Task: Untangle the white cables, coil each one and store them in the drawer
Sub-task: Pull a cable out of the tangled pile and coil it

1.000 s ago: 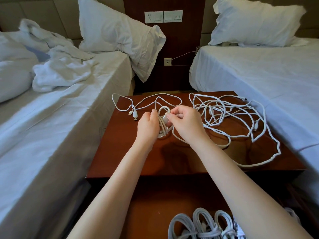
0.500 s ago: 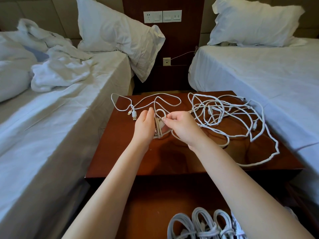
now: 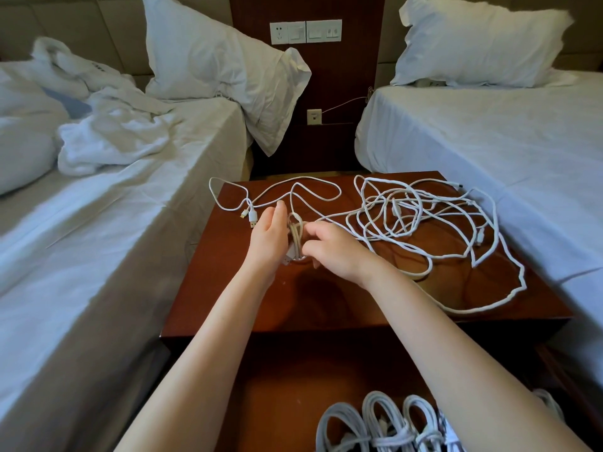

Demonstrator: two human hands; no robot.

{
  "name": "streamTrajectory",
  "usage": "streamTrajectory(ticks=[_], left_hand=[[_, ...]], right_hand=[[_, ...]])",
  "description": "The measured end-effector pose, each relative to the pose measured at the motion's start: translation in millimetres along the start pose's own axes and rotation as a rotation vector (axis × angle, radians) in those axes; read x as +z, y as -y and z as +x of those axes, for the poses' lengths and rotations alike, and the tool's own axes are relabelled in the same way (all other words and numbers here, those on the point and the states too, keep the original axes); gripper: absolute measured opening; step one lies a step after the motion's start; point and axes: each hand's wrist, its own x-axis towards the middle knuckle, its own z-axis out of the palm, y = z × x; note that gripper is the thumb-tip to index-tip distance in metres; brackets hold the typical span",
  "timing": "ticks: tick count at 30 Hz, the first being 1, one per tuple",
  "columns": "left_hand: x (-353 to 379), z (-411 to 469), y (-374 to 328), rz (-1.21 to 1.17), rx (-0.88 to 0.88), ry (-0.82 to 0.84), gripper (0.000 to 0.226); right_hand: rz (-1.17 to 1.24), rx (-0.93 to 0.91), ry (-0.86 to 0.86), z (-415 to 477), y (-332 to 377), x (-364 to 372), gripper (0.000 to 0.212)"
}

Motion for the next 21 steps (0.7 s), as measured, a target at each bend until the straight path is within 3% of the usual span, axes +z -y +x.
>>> streamTrajectory(ticks=[5,11,15,19,21], left_hand=[[2.9,0.6,8.0,0.016,0.021,-0.004,0.039],[2.6,1.1,7.6,-0.032,0.058,-0.051,0.042],[-0.7,3.5,4.0,-0.100,0.043,-0.110,0.043],[-7.5,4.4,-5.4,-0.233,0.008,-0.229,0.043],[-10.7,4.0,-11.3,-0.313,0.008,-0.285,0.041]], right_hand=[[-0.234,-0.029,0.016,0.7,-3.8,0.9,0.015],[-0.455,-0.190,-0.062,1.6,-6.6,1.5,0.013],[-0.342,-0.272,-0.224,5.1,-11.7,6.1,0.018],[-0.129,-0.372,-0.468,2.1,-9.6,3.7,0.011],[-0.050,-0.292,-0.428,1.9,-9.7,2.0,0.019]])
